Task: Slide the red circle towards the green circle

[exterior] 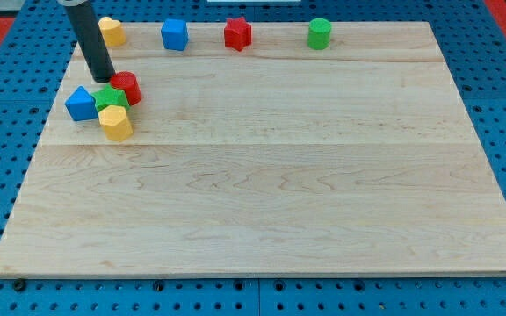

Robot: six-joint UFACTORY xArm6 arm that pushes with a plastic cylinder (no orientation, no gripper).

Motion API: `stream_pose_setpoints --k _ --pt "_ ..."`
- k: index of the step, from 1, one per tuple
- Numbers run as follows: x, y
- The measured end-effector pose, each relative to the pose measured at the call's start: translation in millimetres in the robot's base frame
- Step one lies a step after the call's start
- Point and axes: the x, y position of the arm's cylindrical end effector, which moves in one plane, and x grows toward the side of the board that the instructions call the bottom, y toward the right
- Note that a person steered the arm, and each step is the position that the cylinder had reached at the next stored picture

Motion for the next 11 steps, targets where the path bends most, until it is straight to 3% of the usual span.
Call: stream_pose_setpoints --k 4,7,8,10,11 --pt "21 -2" --pt "59 180" --pt "49 212" --pt "-33 223" --pt "-39 226"
